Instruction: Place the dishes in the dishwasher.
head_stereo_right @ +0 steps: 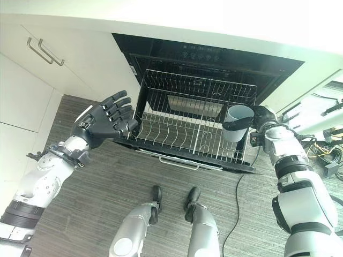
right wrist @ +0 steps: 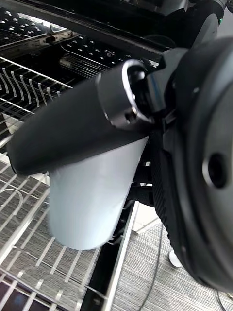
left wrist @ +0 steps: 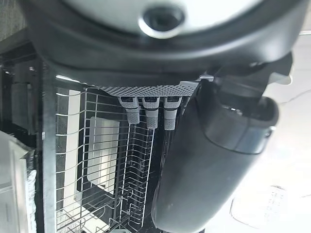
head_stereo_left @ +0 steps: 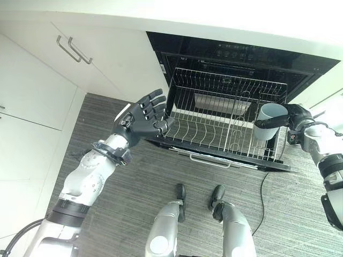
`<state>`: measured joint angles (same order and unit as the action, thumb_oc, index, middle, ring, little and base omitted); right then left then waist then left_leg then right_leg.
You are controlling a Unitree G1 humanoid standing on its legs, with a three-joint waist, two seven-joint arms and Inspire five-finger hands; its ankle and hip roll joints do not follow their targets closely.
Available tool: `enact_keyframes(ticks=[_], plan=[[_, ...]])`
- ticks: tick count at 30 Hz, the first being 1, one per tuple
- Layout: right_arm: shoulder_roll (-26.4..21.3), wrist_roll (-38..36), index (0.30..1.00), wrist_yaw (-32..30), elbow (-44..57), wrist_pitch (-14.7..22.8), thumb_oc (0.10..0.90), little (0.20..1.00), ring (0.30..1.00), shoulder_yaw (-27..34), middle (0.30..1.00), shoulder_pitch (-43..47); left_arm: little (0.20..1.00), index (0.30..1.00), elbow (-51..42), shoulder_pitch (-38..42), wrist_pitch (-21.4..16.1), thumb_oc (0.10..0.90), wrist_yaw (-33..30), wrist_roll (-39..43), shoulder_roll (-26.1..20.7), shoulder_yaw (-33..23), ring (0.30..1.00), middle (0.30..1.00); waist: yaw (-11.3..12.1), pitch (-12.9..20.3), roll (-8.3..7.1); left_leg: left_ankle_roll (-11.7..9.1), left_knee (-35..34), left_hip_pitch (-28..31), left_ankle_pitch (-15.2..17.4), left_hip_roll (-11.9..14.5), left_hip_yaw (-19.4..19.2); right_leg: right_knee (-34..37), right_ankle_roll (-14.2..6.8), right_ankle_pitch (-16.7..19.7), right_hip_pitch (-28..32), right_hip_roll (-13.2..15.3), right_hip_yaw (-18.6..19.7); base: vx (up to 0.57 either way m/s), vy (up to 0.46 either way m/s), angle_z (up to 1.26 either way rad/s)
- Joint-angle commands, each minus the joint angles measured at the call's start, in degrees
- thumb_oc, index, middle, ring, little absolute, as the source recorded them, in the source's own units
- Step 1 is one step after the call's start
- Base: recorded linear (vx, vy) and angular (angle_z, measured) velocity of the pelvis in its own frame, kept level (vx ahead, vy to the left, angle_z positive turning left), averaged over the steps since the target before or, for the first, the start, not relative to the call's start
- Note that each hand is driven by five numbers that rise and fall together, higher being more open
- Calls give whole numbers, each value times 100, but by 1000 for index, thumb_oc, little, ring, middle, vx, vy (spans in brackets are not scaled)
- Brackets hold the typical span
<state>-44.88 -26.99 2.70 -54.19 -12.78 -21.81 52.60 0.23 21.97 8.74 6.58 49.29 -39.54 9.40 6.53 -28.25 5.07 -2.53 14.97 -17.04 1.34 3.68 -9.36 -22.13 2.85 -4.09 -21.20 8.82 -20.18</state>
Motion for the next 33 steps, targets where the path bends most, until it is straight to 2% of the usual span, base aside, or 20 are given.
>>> enact_keyframes(ticks=[1, 15, 20, 23, 33], plan=[[-181, 109, 900, -281, 43, 218, 800, 900, 900, -366, 900, 601, 900, 900, -722, 380, -647, 800, -30, 309, -303, -183, 900, 900, 6, 311, -71, -401, 221, -172, 604, 295, 422, 494, -1114, -214, 396, 458, 576, -66, 10, 1], [-339, 197, 900, -657, 852, 506, 800, 900, 900, -344, 900, 684, 900, 900, -886, 177, -690, 800, 14, 234, -402, -282, 900, 900, 13, 374, -163, -429, 221, -130, 591, 355, 360, 494, -1140, -178, 428, 457, 533, -42, 2, 0], [-338, 308, 900, -787, 1479, 377, 800, 900, 900, -143, 900, 512, 900, 900, -988, -7, -707, 800, 9, 193, -394, -400, 900, 900, -36, 423, -187, -426, 221, -107, 596, 382, 316, 494, -1125, -195, 452, 431, 545, -24, 10, 0], [-439, 740, 900, -860, 1874, 201, 800, 900, 900, -55, 900, 323, 900, 900, -1054, -103, -703, 800, -8, 157, -378, -477, 900, 900, -89, 466, -228, -415, 221, -73, 608, 405, 273, 494, -1123, -210, 473, 410, 584, -39, 14, 0], [-529, 643, 900, -1042, 2232, 32, 800, 900, 900, 183, 900, 27, 900, 900, -1207, -264, -704, 800, -8, 89, -365, -577, 900, 900, -136, 537, -271, -409, 221, 5, 630, 439, 189, 494, -1126, -234, 552, 384, 588, 0, 0, 0]])
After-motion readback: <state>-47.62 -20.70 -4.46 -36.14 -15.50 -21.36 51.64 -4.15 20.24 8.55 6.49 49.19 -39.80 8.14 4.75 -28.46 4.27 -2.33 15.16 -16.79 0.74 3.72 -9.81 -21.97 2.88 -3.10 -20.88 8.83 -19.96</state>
